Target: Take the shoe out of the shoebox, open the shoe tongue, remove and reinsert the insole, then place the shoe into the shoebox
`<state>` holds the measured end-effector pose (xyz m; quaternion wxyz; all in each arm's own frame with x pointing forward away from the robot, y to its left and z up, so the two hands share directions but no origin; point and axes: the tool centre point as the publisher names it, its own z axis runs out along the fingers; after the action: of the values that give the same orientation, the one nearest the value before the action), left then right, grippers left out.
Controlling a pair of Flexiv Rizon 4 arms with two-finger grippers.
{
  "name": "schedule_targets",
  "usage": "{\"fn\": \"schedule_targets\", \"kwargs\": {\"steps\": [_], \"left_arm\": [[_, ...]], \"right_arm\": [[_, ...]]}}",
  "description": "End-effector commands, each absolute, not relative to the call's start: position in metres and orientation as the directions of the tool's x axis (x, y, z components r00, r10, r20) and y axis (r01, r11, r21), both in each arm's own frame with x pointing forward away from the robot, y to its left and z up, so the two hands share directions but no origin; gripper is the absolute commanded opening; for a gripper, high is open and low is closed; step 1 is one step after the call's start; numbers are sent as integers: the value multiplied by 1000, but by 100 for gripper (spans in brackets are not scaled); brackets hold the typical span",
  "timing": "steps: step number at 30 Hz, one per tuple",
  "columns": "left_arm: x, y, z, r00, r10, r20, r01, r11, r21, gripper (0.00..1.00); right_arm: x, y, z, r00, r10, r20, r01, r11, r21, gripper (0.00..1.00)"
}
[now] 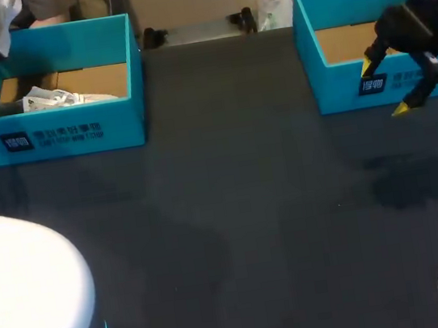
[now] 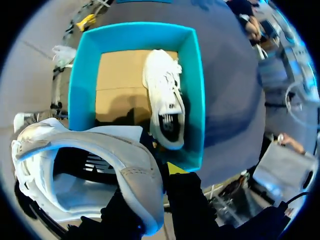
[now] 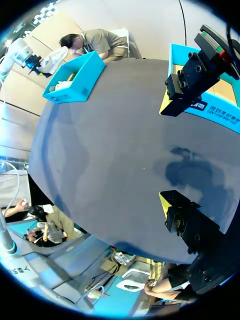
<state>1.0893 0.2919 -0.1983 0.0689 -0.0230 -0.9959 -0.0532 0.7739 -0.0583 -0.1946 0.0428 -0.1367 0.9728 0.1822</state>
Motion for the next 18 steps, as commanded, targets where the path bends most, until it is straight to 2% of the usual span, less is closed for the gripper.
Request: {"fn": "schedule_targets", "kwargs": {"steps": [1, 5, 18], "left_arm": [[1083, 306, -188, -681, 726, 96, 726, 653, 214, 0], [1080, 308, -183, -533, 841, 92, 837, 508, 205, 0], [1080, 309, -181, -530, 843, 90, 839, 506, 197, 0]], "right_arm": [[776, -58, -195, -959, -252, -130, -281, 897, 342, 100], [776, -58, -195, -959, -252, -130, -281, 897, 342, 100], [776, -58, -195, -959, -252, -130, -281, 897, 342, 100]]}}
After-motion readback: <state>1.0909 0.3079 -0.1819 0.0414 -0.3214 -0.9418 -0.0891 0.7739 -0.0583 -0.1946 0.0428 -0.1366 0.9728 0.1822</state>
